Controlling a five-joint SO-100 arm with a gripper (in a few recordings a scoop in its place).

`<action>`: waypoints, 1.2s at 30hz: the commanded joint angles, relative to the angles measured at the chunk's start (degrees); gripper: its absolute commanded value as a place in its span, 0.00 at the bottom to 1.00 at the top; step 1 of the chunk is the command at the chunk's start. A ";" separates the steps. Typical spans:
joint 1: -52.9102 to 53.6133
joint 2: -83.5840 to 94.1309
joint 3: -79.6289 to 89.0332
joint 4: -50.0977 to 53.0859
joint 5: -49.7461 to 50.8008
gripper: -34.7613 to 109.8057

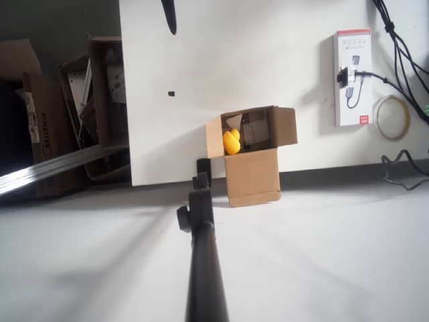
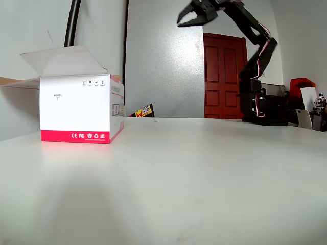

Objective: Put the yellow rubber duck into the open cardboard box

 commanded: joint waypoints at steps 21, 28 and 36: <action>6.94 40.08 57.22 -20.65 -4.48 0.24; 6.50 50.19 68.12 -21.88 -5.54 0.24; 6.86 53.88 77.34 -23.20 -6.24 0.24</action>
